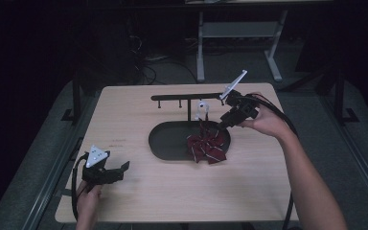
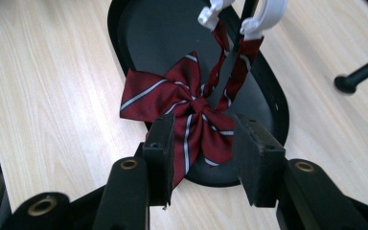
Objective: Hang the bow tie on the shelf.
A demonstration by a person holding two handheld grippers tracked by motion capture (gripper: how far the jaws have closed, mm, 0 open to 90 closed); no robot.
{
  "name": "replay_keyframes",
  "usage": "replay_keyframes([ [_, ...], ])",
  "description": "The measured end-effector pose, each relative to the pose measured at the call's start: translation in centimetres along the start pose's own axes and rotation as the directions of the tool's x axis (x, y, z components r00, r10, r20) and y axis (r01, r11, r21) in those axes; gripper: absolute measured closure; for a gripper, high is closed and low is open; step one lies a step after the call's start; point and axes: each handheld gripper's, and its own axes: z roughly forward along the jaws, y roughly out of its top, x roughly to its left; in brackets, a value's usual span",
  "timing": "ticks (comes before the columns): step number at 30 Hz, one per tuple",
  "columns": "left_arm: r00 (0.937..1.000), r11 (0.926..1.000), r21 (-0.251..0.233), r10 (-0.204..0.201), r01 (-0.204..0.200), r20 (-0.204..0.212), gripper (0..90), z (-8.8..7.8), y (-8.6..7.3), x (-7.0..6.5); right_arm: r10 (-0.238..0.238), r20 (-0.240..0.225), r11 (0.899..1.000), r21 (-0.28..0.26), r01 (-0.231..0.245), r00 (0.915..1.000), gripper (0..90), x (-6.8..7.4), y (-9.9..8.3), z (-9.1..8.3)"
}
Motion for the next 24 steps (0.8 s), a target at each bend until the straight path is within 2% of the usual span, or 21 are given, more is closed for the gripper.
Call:
replay_keyframes([
  [24, 1.0000, 1.0000, 0.005, 0.002, -0.002, 0.002, 13.5, 0.1, 0.0, -0.1, 0.042, -0.029, 0.999, 0.001, -0.042, 0.9987, 57.4, 0.6, -4.2, 1.3],
])
